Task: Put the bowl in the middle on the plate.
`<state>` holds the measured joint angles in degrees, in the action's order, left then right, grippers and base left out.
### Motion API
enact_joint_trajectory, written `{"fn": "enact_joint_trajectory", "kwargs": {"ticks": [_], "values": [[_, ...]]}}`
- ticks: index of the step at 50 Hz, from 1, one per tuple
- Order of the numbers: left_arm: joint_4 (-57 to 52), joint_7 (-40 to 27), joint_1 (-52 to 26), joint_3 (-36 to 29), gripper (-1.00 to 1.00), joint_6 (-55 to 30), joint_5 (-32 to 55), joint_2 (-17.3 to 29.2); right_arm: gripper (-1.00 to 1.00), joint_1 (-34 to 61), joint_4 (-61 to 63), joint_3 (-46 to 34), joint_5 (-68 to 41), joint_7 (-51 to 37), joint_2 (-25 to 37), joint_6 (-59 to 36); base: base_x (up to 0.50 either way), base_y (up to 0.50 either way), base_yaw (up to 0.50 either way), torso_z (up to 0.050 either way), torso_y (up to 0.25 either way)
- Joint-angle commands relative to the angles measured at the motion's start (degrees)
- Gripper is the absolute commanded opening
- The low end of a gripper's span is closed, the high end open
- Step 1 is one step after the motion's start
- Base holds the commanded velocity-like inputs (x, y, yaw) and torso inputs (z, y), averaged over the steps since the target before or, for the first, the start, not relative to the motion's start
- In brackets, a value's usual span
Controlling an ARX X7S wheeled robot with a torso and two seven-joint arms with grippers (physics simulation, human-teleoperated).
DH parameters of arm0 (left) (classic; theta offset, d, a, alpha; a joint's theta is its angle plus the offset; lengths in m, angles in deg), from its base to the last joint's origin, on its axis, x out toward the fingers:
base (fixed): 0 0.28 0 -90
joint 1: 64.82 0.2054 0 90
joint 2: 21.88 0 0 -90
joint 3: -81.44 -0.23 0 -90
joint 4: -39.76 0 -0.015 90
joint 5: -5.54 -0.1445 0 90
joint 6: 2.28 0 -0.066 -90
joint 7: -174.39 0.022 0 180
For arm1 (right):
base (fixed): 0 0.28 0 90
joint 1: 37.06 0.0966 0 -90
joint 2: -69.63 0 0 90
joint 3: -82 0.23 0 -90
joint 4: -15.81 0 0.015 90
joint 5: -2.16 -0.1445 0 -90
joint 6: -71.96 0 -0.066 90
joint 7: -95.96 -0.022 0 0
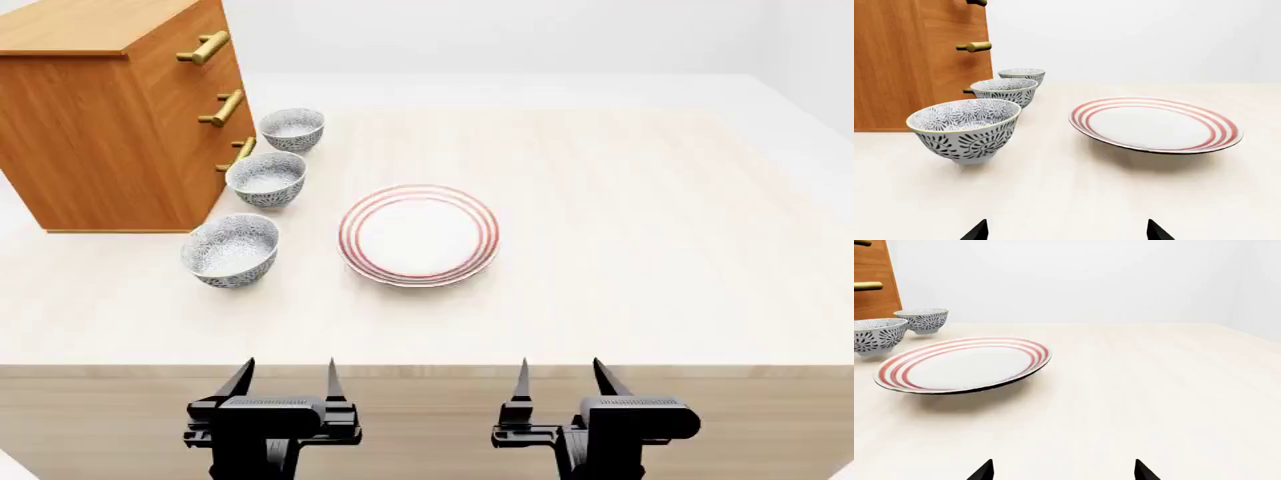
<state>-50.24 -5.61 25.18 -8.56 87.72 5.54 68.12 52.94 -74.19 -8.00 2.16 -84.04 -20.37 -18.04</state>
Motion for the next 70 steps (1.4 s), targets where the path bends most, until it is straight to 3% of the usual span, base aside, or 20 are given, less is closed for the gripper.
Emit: {"fn": "enact_joint_trajectory", "kwargs": {"ticks": [1, 16, 20, 21, 24, 26, 36, 70], "values": [[-0.78, -0.37, 0.27, -1.06, 1.00, -1.00, 1.43, 1.03, 1.00, 0.14, -0.08, -0.76, -1.46, -1.30, 0.79, -1.12, 0.00, 0.00, 0.00, 0.000, 0.000], [-2.13, -2.78, 0.25, -3.60, 1.00, -2.62, 3.38, 3.33, 1.00, 0.59, 0.70, -3.38, -3.66, -4.81, 2.79, -3.10, 0.00, 0.00, 0.00, 0.000, 0.000], [-24.18, -0.81, -3.50, -5.25, 1.00, -31.79, 7.95, 6.87, 1.00, 3.60, 21.32, -4.63, -6.25, -4.72, 6.60, -26.63, 0.00, 0.00, 0.00, 0.000, 0.000], [-24.43, -0.91, -3.52, -5.27, 1.00, -32.06, 8.04, 6.92, 1.00, 5.75, 26.44, -3.49, -8.32, -4.71, 6.95, -33.70, 0.00, 0.00, 0.00, 0.000, 0.000], [-38.14, -1.78, -14.70, -2.38, 1.00, -52.25, 12.68, 7.18, 1.00, 12.65, 33.51, -0.85, -11.44, -5.98, 7.30, -47.25, 0.00, 0.00, 0.00, 0.000, 0.000], [-41.45, -2.69, -20.30, -3.85, 1.00, -57.49, 12.35, 7.91, 1.00, 17.98, 35.42, -1.25, -10.72, -7.89, 8.23, -54.48, 0.00, 0.00, 0.00, 0.000, 0.000], [-36.81, -4.99, -20.49, -5.00, 1.00, -53.21, 10.26, 7.74, 1.00, 19.96, 36.97, -0.46, -13.49, -6.14, 8.68, -56.39, 0.05, 0.00, 0.00, 0.000, 0.000], [-33.11, -6.45, -20.84, -6.13, 1.00, -50.12, 10.37, 9.15, 1.00, 20.34, 33.86, -0.38, -15.65, -6.93, 8.62, -55.78, 0.50, -0.09, 0.00, 0.000, 0.000]]}}
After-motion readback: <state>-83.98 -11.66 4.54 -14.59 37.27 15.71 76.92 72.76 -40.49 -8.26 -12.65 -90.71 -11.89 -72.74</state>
